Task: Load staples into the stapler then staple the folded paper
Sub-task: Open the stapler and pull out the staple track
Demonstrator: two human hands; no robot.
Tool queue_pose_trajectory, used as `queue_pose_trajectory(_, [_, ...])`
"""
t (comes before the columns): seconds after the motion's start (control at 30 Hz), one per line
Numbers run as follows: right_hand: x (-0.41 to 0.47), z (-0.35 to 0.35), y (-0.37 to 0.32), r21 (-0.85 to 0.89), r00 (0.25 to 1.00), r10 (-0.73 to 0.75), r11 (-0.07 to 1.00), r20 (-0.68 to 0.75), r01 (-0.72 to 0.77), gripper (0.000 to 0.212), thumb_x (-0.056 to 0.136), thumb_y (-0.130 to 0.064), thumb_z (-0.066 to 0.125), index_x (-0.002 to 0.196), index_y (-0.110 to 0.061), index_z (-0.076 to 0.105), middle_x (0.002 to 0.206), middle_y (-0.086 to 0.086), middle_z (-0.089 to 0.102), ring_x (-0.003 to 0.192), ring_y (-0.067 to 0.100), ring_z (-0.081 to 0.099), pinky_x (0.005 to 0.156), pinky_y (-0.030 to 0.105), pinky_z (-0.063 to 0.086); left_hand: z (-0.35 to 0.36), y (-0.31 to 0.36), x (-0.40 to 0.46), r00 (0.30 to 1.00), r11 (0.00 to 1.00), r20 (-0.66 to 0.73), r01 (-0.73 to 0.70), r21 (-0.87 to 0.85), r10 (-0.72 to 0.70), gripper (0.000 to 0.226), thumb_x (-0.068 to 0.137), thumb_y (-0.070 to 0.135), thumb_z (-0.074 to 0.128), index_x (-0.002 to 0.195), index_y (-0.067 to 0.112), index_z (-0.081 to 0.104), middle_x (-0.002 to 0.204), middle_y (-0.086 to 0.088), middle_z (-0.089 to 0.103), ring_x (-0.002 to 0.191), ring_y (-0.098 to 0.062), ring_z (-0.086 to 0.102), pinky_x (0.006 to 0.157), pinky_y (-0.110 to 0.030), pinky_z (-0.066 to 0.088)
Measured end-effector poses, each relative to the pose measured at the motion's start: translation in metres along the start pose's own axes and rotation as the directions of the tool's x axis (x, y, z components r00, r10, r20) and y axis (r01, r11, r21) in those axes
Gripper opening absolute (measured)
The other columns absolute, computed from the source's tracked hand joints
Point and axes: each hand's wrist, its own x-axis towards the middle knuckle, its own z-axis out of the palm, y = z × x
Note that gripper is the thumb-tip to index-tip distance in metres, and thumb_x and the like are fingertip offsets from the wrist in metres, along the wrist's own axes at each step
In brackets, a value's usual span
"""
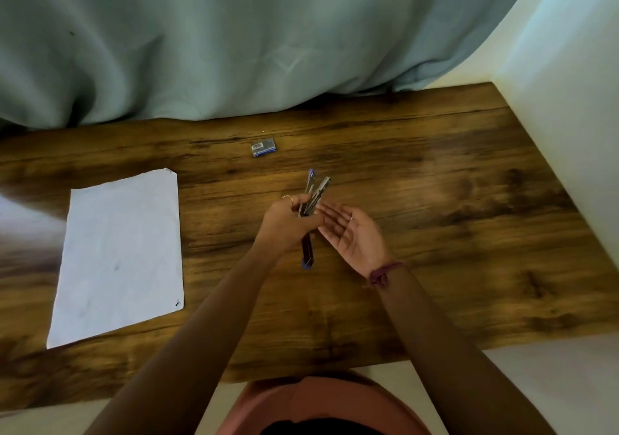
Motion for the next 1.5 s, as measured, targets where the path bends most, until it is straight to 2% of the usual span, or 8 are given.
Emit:
queue_pose_trajectory(0.1, [0.007, 0.005, 0.009, 0.077, 0.998, 0.039, 0.996, -0.047, -0.035, 0.033, 0.099, -0.018, 0.035, 0.105, 0.002, 0.061, 0.099, 0.014, 0.071, 0.089, 0.021, 0.07, 0.079, 0.032, 0.058, 0.008, -0.003, 0.001, 0.977, 0.893, -0.027, -0.184, 0.411, 0.214, 0.051, 0.08, 0.014, 0.071, 0.129, 0.016, 0.054, 0.099, 0.004, 0.06, 0.081, -0.006, 0.06, 0.064, -0.01, 0.048])
queue_pose_trajectory(0.17, [0.011, 0.012, 0.013, 0.149, 0.995, 0.047, 0.988, -0.083, -0.035, 0.032, 0.099, -0.017, 0.034, 0.094, -0.001, 0.061, 0.08, 0.01, 0.071, 0.067, 0.017, 0.07, 0.057, 0.028, 0.058, 0.015, -0.008, 0.001, 0.934, 0.751, 0.022, -0.301, 0.588, 0.357, 0.053, 0.083, 0.016, 0.069, 0.133, 0.009, 0.051, 0.121, -0.004, 0.048, 0.102, -0.013, 0.054, 0.083, -0.016, 0.047])
queue_pose_trajectory(0.4, [0.013, 0.015, 0.017, 0.19, 0.987, 0.048, 0.982, -0.152, -0.019, 0.033, 0.1, -0.017, 0.031, 0.091, -0.003, 0.06, 0.064, 0.004, 0.068, 0.05, 0.01, 0.064, 0.041, 0.019, 0.048, 0.024, -0.022, -0.001, 0.829, 0.366, 0.231, -0.451, 0.814, 0.509, 0.055, 0.093, 0.026, 0.057, 0.142, 0.01, 0.038, 0.134, -0.012, 0.037, 0.115, -0.024, 0.047, 0.102, -0.036, 0.043])
queue_pose_trajectory(0.57, [0.013, 0.014, 0.008, 0.059, 0.982, 0.022, 0.998, -0.185, -0.012, 0.031, 0.099, -0.022, 0.037, 0.092, -0.004, 0.062, 0.088, 0.009, 0.066, 0.078, 0.019, 0.066, 0.067, 0.027, 0.053, 0.016, -0.023, 0.007, 0.836, 0.598, 0.115, -0.473, 0.647, 0.537, 0.053, 0.084, 0.011, 0.069, 0.134, 0.004, 0.051, 0.128, -0.015, 0.046, 0.109, -0.024, 0.055, 0.093, -0.023, 0.043])
queue_pose_trajectory(0.83, [0.002, 0.006, -0.021, -0.294, 0.99, -0.124, 0.95, -0.062, 0.101, 0.058, 0.098, -0.043, 0.019, 0.145, -0.01, 0.03, 0.144, 0.013, 0.045, 0.14, 0.023, 0.029, 0.116, 0.036, 0.015, -0.001, -0.041, 0.028, 0.939, 0.793, -0.055, -0.253, 0.555, 0.339, 0.063, 0.084, 0.026, 0.07, 0.14, 0.014, 0.044, 0.14, -0.012, 0.04, 0.126, -0.023, 0.042, 0.106, -0.03, 0.036])
queue_pose_trajectory(1.03, [0.005, 0.005, -0.042, -0.582, 0.978, -0.207, 0.795, -0.001, 0.168, 0.059, 0.098, -0.039, 0.013, 0.15, -0.011, 0.015, 0.149, 0.011, 0.04, 0.144, 0.02, 0.019, 0.116, 0.042, -0.005, -0.006, -0.054, 0.035, 0.95, 0.833, -0.103, -0.203, 0.514, 0.296, 0.063, 0.083, 0.029, 0.071, 0.139, 0.018, 0.045, 0.137, -0.011, 0.044, 0.121, -0.019, 0.044, 0.099, -0.027, 0.037])
queue_pose_trajectory(1.27, [0.005, -0.014, -0.046, -0.65, 0.945, -0.327, 0.717, 0.007, 0.253, 0.048, 0.099, -0.035, 0.032, 0.143, -0.017, 0.036, 0.145, -0.003, 0.045, 0.134, 0.01, 0.038, 0.113, 0.03, 0.022, -0.011, -0.06, 0.037, 0.952, 0.877, -0.131, -0.194, 0.44, 0.277, 0.062, 0.081, 0.028, 0.073, 0.137, 0.022, 0.047, 0.128, -0.002, 0.049, 0.108, -0.01, 0.046, 0.085, -0.019, 0.038])
queue_pose_trajectory(1.5, [0.007, -0.04, -0.033, -0.786, 0.867, -0.497, 0.524, 0.03, 0.328, 0.025, 0.095, -0.017, 0.051, 0.102, -0.035, 0.066, 0.127, -0.01, 0.059, 0.124, 0.007, 0.05, 0.105, 0.028, 0.038, -0.012, -0.066, 0.036, 0.967, 0.917, -0.128, -0.161, 0.366, 0.221, 0.067, 0.074, 0.038, 0.077, 0.135, 0.03, 0.05, 0.14, -0.002, 0.047, 0.12, -0.014, 0.046, 0.093, -0.028, 0.045])
